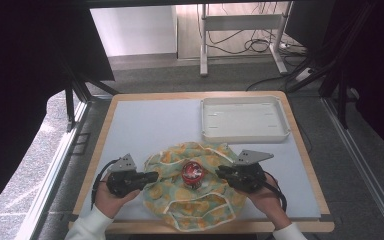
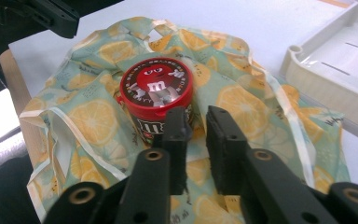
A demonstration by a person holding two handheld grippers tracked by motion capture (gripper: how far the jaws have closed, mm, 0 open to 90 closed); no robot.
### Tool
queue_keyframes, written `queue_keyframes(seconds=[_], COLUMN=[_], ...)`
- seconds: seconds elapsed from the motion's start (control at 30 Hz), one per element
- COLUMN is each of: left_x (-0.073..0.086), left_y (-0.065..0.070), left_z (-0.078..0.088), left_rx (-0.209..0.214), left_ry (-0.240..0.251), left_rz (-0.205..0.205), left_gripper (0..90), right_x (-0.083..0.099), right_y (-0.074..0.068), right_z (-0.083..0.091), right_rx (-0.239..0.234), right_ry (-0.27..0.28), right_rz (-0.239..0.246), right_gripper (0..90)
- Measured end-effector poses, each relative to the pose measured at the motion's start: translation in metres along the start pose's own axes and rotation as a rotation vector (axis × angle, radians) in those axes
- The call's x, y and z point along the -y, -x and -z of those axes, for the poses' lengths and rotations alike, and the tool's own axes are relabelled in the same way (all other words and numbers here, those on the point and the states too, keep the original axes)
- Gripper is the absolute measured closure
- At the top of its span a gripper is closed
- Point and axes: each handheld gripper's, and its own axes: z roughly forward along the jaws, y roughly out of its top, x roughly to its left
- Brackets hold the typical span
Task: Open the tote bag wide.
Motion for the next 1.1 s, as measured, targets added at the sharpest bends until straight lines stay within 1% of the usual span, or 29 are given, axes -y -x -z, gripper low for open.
queue_keyframes(seconds=[0.17,0.37,0.5,0.53,0.57,0.7,0.73,0.87,0.93,0.97,1.0,1.03,1.1], left_x=[-0.002,-0.002,-0.001,-0.001,-0.001,-0.002,-0.002,0.000,0.001,0.001,0.001,0.001,0.002], left_y=[0.002,0.005,0.005,0.004,0.004,0.004,0.004,0.001,-0.001,-0.002,-0.003,-0.004,-0.004], left_z=[-0.008,-0.015,-0.020,-0.022,-0.023,-0.029,-0.031,-0.039,-0.043,-0.045,-0.048,-0.050,-0.054], left_rx=[0.014,0.023,0.025,0.026,0.024,0.022,0.022,0.018,0.015,0.013,0.012,0.010,0.013], left_ry=[-0.020,-0.034,-0.045,-0.051,-0.057,-0.070,-0.072,-0.092,-0.102,-0.107,-0.112,-0.118,-0.131], left_rz=[-0.008,-0.011,-0.009,-0.009,-0.011,-0.011,-0.006,0.002,0.007,0.009,0.013,0.014,0.015], left_gripper=[89.8,90.0,90.0,90.0,90.0,90.0,90.0,90.0,90.0,90.0,90.0,90.0,90.0], right_x=[-0.004,-0.009,-0.010,-0.010,-0.010,-0.009,-0.009,-0.008,-0.006,-0.006,-0.004,-0.004,-0.003], right_y=[0.000,-0.001,-0.002,-0.003,-0.004,-0.006,-0.005,-0.002,0.000,0.000,0.002,0.002,0.004], right_z=[-0.007,-0.015,-0.019,-0.021,-0.024,-0.028,-0.029,-0.034,-0.041,-0.041,-0.046,-0.046,-0.053], right_rx=[-0.012,-0.011,-0.012,-0.014,-0.014,-0.009,-0.009,-0.009,-0.010,-0.010,-0.011,-0.011,-0.004], right_ry=[-0.014,-0.022,-0.037,-0.043,-0.058,-0.074,-0.078,-0.091,-0.114,-0.114,-0.133,-0.133,-0.158], right_rz=[0.010,0.019,0.028,0.037,0.056,0.058,0.057,0.044,0.034,0.034,0.030,0.030,0.027], right_gripper=[85.4,86.7,87.0,87.0,87.0,87.2,87.2,87.3,87.4,87.4,87.5,87.5,87.6])
